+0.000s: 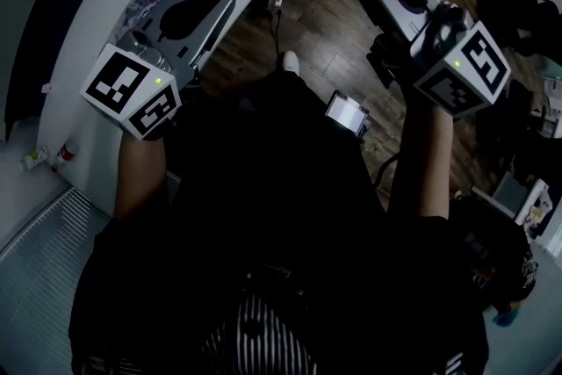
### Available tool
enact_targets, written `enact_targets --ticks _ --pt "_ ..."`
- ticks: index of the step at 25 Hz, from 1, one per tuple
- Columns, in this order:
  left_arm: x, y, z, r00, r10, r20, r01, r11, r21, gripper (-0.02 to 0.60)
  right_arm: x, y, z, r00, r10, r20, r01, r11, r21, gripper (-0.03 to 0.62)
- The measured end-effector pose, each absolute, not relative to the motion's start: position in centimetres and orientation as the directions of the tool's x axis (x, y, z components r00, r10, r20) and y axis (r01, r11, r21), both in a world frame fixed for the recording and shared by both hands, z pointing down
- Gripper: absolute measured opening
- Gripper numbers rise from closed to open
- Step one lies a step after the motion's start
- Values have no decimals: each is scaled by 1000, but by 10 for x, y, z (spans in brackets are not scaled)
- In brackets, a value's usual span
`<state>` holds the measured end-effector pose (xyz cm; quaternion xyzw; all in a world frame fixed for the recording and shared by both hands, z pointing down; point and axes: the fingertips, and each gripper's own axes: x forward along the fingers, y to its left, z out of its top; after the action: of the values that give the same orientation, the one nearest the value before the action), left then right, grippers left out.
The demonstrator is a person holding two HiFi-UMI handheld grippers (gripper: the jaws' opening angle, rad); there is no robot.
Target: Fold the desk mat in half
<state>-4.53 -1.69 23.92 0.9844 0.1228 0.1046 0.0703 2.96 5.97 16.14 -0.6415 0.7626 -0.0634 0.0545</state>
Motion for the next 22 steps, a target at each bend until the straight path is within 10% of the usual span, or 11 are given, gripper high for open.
enact_targets --ticks 22 --pt "99 -37 215 954 229 196 197 -966 169 9 212 28 163 -277 -958 -71 -925 286 -250 5"
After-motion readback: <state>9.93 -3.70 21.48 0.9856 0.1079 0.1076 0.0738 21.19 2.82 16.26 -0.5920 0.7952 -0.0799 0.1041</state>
